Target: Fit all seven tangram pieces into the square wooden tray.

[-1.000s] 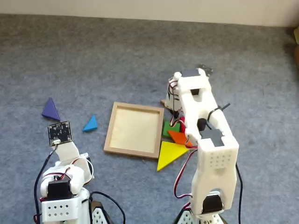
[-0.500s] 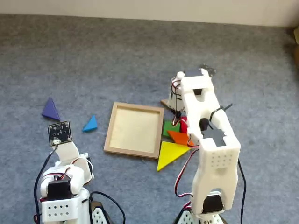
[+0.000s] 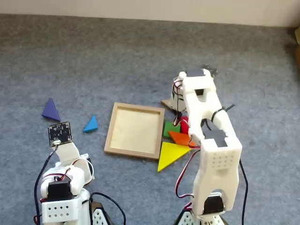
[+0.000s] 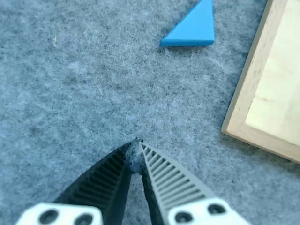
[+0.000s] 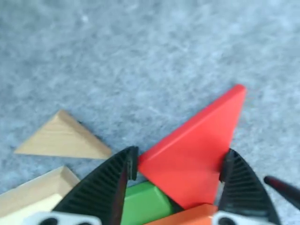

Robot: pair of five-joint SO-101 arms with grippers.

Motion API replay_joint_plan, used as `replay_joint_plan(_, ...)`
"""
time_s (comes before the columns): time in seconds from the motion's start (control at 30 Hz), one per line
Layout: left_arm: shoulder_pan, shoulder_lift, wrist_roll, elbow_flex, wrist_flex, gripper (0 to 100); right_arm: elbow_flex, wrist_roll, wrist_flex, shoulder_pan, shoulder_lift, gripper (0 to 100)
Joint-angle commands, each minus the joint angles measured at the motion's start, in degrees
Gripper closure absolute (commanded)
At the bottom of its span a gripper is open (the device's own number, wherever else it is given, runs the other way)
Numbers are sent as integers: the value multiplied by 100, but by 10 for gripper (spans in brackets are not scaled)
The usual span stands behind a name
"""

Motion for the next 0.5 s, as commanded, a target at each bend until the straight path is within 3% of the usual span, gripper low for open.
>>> replay_joint_plan(0.0,66,-242,35,110,18,994,-84,35,13,40,-356,781)
replay_joint_plan(0.47,57,-242,44,110,26,994,-84,62,233,-92,-1253,781)
